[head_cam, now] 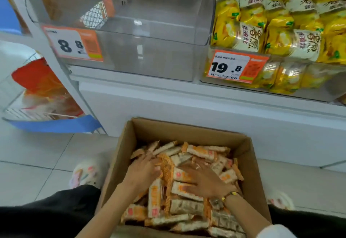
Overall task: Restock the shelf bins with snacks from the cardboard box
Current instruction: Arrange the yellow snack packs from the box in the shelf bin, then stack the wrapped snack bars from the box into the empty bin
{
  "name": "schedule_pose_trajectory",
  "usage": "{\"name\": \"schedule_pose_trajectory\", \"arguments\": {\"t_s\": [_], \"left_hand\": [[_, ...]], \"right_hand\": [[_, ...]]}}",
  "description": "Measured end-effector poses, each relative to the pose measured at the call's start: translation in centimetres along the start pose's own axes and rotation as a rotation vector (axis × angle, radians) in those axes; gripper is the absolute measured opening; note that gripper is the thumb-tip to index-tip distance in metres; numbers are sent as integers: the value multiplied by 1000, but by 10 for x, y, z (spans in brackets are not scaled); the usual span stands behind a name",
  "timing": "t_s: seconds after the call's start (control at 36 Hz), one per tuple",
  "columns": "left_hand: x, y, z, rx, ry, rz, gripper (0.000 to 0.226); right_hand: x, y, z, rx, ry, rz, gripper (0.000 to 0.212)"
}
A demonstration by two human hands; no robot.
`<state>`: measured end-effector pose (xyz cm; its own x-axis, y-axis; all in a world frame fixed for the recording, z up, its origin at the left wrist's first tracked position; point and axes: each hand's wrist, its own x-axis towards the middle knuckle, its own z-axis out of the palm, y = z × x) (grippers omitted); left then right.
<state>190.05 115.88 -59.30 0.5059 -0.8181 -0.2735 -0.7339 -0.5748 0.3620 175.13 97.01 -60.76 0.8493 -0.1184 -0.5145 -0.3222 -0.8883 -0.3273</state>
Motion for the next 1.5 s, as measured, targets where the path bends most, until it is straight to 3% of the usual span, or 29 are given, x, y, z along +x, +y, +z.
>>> {"name": "schedule_pose_trajectory", "arguments": {"t_s": [0.08, 0.19, 0.28, 0.42, 0.53, 0.61, 0.67, 0.81, 0.92, 0.97, 1.17, 1.39, 1.44, 1.5], "left_hand": [[9, -1, -3, 48, -235, 30, 50], [16, -3, -7, 130, -412, 56, 67], [13, -4, -11, 158, -502, 40, 76], [3, -7, -23, 59, -428, -33, 68], [-6, -11, -36, -167, -286, -68, 54], [-13, -12, -48, -349, -105, -94, 34], [-16, -11, -59, -431, 23, -100, 23], [-17, -4, -85, -504, 197, -162, 9], [-19, -1, -83, -616, 190, -216, 27], [-20, -1, -77, -678, 158, -244, 27], [-26, 2, -54, -772, 90, -350, 27], [-21, 9, -60, -1140, 55, -417, 23], [-18, 7, -64, -1154, 110, -443, 21], [-15, 5, -67, -1130, 121, -440, 21]], "right_hand": [[7, 3, 2, 13, -8, -42, 67], [16, 1, -6, -89, 103, -93, 59], [16, -3, -8, -71, 79, -76, 55], [6, -11, -15, -99, 7, -66, 55], [-11, -15, -25, -51, 271, -112, 46], [-13, -12, -34, 132, 468, -18, 45], [-15, -10, -38, 154, 435, -26, 46], [-24, -21, -26, 105, 157, -62, 49], [-30, -35, -9, 31, -175, 29, 51], [-31, -41, -9, 6, -233, 17, 50], [-32, -46, -10, -66, -129, -25, 52], [-38, -34, -32, 254, -189, 63, 63], [-42, -33, -58, 365, -132, 29, 57], [-50, -39, -88, 445, -37, -36, 34]]}}
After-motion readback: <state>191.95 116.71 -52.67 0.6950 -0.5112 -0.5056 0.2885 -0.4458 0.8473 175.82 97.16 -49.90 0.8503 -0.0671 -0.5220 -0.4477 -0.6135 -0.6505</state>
